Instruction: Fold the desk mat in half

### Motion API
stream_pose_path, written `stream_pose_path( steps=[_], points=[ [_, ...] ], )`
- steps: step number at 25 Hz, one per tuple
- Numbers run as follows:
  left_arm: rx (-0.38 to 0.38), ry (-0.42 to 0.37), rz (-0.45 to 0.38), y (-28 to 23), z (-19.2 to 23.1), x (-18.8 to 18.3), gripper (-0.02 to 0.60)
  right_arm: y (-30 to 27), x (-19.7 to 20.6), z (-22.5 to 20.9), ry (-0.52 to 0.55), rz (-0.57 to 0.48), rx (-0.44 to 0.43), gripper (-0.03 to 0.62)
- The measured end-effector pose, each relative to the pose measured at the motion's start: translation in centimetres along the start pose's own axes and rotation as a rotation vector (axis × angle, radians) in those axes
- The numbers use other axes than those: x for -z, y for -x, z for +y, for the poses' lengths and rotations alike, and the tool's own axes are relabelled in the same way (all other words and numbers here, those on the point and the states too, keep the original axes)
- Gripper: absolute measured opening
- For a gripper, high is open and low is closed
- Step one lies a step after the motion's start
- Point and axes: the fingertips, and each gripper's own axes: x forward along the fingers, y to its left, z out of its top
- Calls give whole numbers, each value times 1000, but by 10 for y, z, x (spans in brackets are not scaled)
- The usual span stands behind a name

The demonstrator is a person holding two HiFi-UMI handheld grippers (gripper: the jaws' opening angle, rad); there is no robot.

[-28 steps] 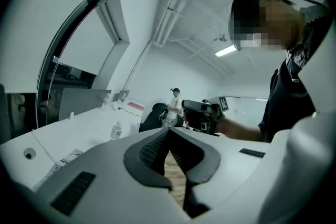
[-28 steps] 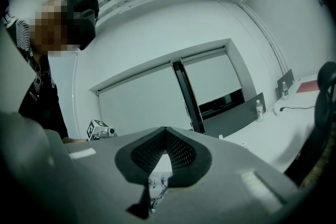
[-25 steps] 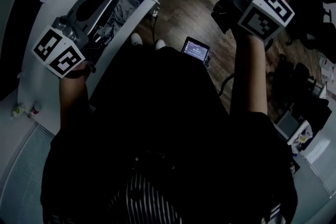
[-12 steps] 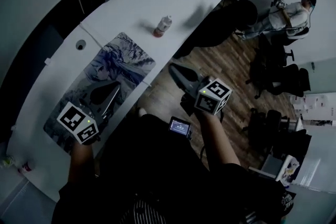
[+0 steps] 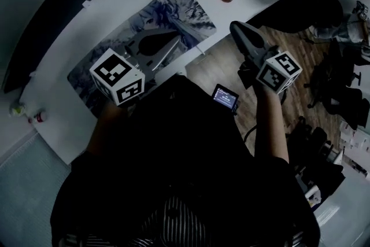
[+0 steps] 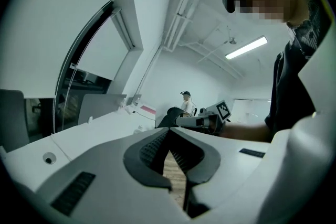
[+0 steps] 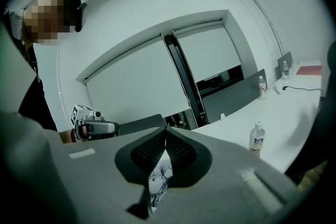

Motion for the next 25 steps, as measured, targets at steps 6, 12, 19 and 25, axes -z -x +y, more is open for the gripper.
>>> stream_pose_path(
  steps=[6,12,19,25],
  points=[
    [-100,32,76,17,17,15,9,-24,15,-33,-40,8,-27,5],
    [-146,127,98,4,26,31,9,-35,41,-72,-78,35,-39,6],
    [-200,184,88,-3,41,33,9,-56,83,-114,-128,102,-28,53],
    [-246,198,94,17,52,37,9,-83,126,-133,-133,182,17,124]
  ],
)
